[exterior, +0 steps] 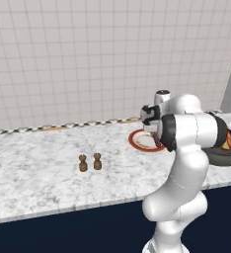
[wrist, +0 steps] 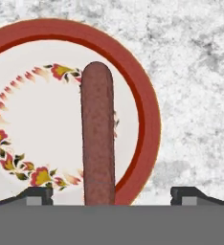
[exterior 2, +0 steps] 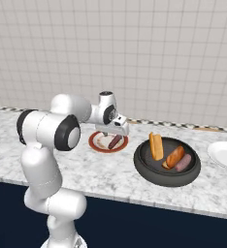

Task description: Place one bun and one sausage from the bowl on each plate.

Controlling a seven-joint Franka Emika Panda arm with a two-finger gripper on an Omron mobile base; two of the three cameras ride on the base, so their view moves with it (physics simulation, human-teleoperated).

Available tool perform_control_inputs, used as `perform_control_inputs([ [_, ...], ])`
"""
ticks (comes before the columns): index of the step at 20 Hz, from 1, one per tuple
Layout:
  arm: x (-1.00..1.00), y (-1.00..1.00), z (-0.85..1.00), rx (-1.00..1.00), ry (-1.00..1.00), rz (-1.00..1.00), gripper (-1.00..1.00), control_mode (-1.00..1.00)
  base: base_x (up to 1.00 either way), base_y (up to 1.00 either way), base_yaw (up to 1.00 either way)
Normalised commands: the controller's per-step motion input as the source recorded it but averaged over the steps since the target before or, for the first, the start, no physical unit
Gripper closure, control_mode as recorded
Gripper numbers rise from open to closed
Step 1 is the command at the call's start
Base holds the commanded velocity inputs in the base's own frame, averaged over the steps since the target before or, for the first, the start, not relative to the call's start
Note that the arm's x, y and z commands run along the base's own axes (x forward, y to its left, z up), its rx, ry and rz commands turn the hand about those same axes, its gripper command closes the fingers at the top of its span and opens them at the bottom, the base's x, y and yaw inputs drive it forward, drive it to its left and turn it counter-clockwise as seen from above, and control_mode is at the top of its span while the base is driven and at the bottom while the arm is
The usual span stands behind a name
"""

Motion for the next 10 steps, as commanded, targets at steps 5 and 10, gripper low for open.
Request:
perform_control_inputs([
  [5,-0.86,-0.2,0.72,-0.01,-0.1,0.05,-1.0,-1.0,0.0,0.0,0.0],
  [10,-0.68,-0.4,0.54,-0.01,-0.06,0.03,-1.0,-1.0,0.0,0.0,0.0],
])
